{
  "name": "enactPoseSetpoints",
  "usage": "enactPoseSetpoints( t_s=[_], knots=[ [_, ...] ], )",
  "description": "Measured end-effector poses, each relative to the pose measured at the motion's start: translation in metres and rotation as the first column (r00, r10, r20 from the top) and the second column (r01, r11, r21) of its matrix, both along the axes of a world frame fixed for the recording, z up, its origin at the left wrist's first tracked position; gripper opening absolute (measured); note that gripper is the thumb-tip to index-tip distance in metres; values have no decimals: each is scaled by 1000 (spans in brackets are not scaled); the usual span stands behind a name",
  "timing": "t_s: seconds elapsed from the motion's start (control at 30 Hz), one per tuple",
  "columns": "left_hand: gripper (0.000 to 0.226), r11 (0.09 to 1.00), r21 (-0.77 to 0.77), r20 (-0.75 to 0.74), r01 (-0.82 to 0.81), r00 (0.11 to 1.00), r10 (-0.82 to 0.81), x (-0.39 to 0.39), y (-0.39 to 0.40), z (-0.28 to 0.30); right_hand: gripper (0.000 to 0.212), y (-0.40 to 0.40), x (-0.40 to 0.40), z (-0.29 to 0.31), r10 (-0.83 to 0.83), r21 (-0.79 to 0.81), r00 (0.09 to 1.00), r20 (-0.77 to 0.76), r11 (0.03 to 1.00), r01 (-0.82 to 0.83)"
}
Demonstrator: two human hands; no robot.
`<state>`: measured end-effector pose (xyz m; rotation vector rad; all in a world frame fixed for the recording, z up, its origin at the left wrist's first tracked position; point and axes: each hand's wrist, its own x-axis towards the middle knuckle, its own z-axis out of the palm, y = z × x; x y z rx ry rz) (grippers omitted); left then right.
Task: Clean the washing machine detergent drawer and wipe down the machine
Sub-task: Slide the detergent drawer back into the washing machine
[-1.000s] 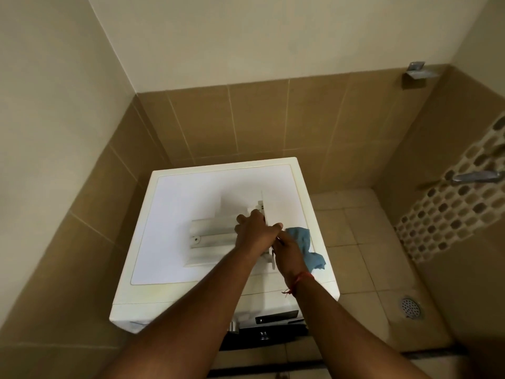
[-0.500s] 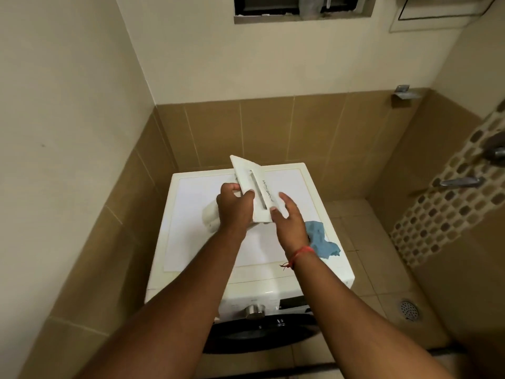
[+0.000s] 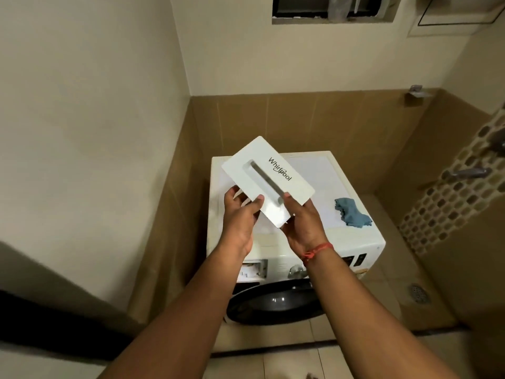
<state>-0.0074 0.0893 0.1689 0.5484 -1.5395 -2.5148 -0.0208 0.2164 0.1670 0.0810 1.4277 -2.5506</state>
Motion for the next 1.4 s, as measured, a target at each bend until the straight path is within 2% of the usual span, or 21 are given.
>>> enactPoseSetpoints(
  t_s=[0.07,0.17,0.27,0.37,0.43,0.6,0.67,0.77,0.83,0.9,0.93,1.0,1.13,1.23,1.33,1.4],
  knots=[
    [58,999,-1,-3,47,999,-47,27,-11,-6,35,6,15,2,23,5,999,-33,1000,-23],
    [50,987,118,43,112,992,-118,64,-27,-13,34,17,37,3,47,81,998,-45,996,-43],
    [58,980,191,127,-51,991,27,93,-43,-24,35,25,55,-6,70,148,997,-40,987,-64],
    [57,970,87,198,-228,958,207,115,-51,-32,37,29,70,-18,101,173,994,-34,980,-94],
    [59,984,-32,216,-177,960,179,123,-50,-30,39,31,79,-26,134,160,991,-30,979,-127],
    [57,983,-185,283,4,958,50,142,-30,-22,50,39,103,-48,216,249,976,-25,947,-203],
    [48,983,-184,323,-15,944,75,155,-19,-25,56,44,113,-53,227,244,974,1,944,-221],
    [35,980,-179,357,-84,923,145,178,-6,-34,44,54,131,-56,280,250,958,61,925,-286],
    [33,974,-208,353,-89,922,160,194,1,-43,55,59,145,-61,301,359,951,78,881,-308],
    [33,969,-225,373,-99,910,179,207,7,-56,46,62,161,-73,286,437,954,88,850,-295],
    [34,968,-227,391,-110,900,194,214,10,-63,40,64,170,-81,277,432,956,99,853,-292],
    [33,964,-240,445,-118,869,217,228,13,-80,43,65,189,-98,260,410,958,123,865,-288],
    [31,975,-199,569,-99,798,198,256,16,-112,48,67,219,-127,219,412,950,222,862,-295],
    [44,980,-188,603,-70,779,172,267,17,-129,49,67,230,-146,208,426,939,274,849,-313],
    [28,980,-193,628,-52,761,164,264,16,-137,51,64,228,-156,212,445,927,310,829,-339],
    [26,981,-188,648,-37,746,152,257,12,-143,53,64,224,-157,219,460,924,314,816,-350]
  ],
)
